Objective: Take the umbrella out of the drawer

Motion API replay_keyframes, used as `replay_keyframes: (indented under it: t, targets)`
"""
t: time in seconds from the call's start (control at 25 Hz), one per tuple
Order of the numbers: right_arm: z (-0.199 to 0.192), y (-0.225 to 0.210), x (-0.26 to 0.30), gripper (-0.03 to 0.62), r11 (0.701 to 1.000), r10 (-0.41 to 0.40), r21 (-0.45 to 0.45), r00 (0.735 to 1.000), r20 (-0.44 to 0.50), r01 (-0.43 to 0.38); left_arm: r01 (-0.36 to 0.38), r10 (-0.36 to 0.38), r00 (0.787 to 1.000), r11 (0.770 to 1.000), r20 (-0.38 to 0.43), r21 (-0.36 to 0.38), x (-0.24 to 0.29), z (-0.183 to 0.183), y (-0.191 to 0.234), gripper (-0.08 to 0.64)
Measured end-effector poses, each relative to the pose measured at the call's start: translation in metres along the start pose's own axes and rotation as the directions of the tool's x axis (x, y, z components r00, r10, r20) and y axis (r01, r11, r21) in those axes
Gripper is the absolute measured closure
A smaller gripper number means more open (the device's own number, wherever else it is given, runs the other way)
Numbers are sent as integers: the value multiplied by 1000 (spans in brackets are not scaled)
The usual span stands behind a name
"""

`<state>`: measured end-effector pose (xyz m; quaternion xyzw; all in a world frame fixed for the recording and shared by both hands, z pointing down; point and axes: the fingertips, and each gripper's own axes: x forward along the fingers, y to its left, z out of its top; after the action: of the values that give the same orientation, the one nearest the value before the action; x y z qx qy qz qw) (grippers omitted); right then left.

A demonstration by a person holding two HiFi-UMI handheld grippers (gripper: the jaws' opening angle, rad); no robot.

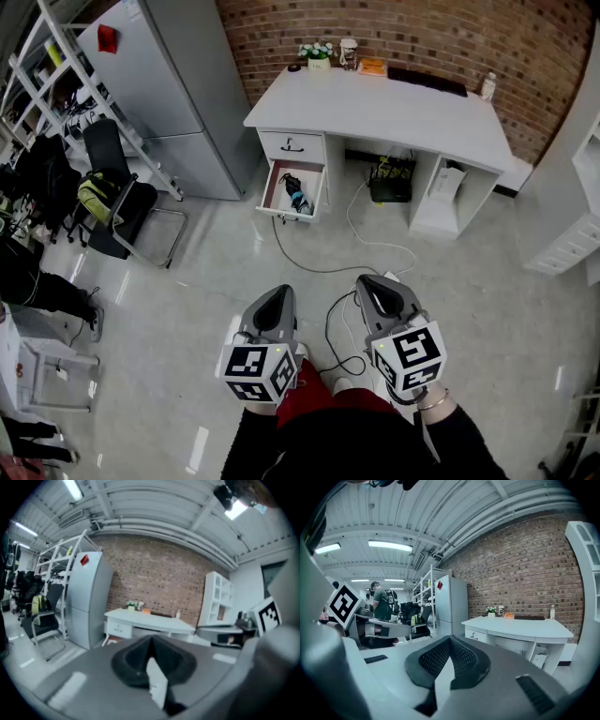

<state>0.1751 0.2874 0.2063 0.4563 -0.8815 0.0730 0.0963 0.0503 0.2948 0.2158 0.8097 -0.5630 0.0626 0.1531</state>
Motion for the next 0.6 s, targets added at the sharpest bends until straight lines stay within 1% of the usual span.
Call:
replay_keyframes:
  t: [0.24, 0.4, 0.6]
  targets:
    - [1, -5, 3, 594, 1000, 17, 19, 1000, 7, -17, -12, 12, 1000, 1000, -11, 3, 1, -3, 2, 557]
    - [-6, -7, 6, 594, 999, 40, 38, 999, -17, -39, -31, 31, 999, 999, -17, -6, -1, -6, 6, 557]
    - [-9, -11, 15, 594, 998, 38, 49, 999, -38, -36, -41, 41, 999, 999, -24, -3, 5, -5, 16, 557]
